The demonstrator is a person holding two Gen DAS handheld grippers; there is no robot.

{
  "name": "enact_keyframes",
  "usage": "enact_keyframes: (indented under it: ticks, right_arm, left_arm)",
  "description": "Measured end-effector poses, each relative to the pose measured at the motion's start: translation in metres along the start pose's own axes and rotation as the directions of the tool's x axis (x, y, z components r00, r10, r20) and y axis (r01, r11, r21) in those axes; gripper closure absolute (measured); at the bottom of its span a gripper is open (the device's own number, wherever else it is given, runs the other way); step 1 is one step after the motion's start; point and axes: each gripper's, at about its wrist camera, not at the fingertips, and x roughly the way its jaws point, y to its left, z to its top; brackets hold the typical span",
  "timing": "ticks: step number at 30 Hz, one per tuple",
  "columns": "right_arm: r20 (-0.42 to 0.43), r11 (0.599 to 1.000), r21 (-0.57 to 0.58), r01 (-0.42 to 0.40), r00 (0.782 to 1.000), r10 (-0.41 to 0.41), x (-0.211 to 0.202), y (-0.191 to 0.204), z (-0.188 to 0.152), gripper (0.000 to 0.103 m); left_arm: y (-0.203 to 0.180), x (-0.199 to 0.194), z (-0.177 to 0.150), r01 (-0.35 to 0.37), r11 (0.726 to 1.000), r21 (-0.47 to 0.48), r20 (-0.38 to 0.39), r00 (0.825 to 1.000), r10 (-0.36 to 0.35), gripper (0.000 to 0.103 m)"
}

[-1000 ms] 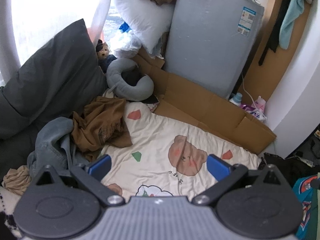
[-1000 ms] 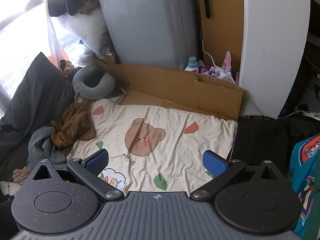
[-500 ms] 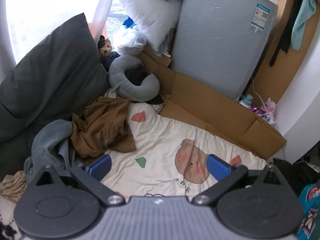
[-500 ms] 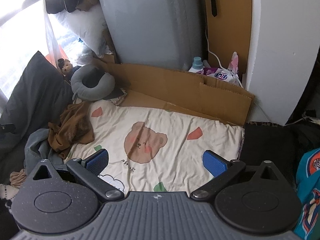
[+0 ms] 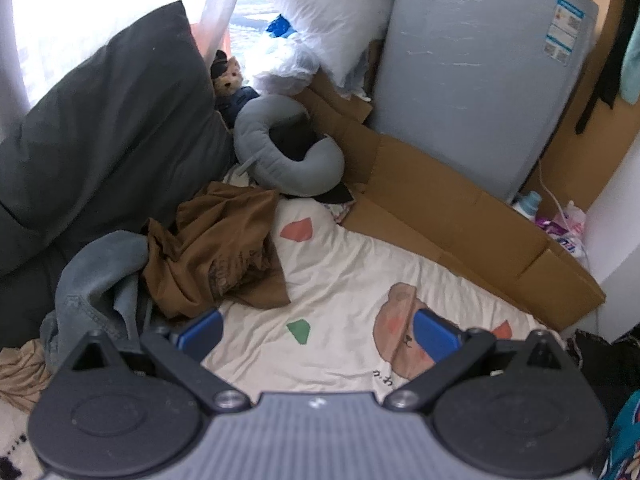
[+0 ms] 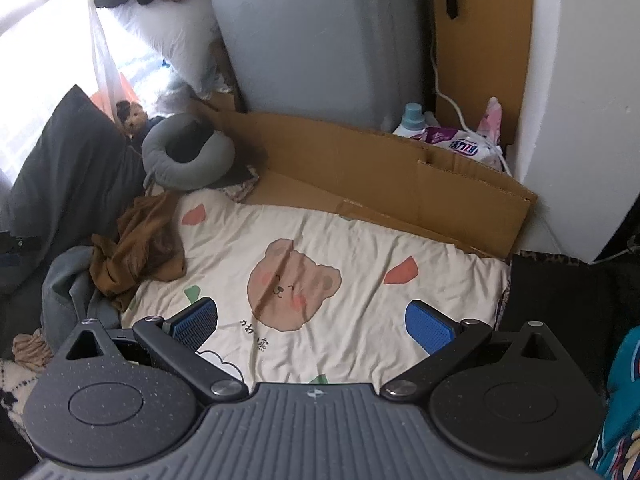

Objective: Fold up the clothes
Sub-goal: 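Move both tools toward the crumpled brown shirt beside the jeans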

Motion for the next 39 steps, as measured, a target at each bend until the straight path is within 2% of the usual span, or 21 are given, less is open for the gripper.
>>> enact_keyframes:
  ticks: [6,11,12,16,24,28,34,39]
  right_arm:
    - [-0.008,0.999,-0.039,0.004,1.000,-0.004,0.022,-0.004,0.002,0.000]
    - [0.018,0.994,-0.111,0.004,1.000,-0.002,0.041,0.000,0.002,0.000]
    - [0.024,0.993,-0.114,0.000,1.000,0.003,0.045,0.000,0.002,0.000]
    - [0.033,0.992,-0.125,-0.017,0.999,0.021,0.064,0.001,0.001,0.000]
    - [0.059,0.988,-0.151,-0.028,0.998,0.038,0.097,0.002,-0.004,0.000]
    - [0.070,0.984,-0.178,-0.018,0.997,0.031,0.112,0.003,-0.008,0.000]
    - [0.075,0.980,-0.200,0.017,0.997,-0.002,0.135,0.003,-0.022,0.001]
    - [0.096,0.978,-0.207,0.003,0.995,0.017,0.151,0.004,-0.036,0.001]
  left_arm:
    - [0.013,0.025,0.006,-0.006,0.997,-0.080,-0.012,1.000,0.005,0.001]
    - [0.023,0.040,0.012,-0.021,0.997,-0.079,0.009,1.000,0.022,0.001]
    - [0.026,0.044,0.012,-0.058,0.990,-0.130,0.027,0.998,0.062,0.001]
    - [0.040,0.065,0.010,-0.065,0.985,-0.159,0.046,0.996,0.074,0.003]
    - [0.067,0.105,-0.002,-0.088,0.983,-0.163,0.060,0.993,0.099,0.008]
    - [0.076,0.121,-0.009,-0.124,0.982,-0.145,0.072,0.988,0.135,0.008]
    - [0.099,0.151,-0.024,-0.140,0.976,-0.164,0.053,0.987,0.150,0.014]
    - [0.117,0.173,-0.038,-0.158,0.972,-0.172,0.060,0.983,0.171,0.015]
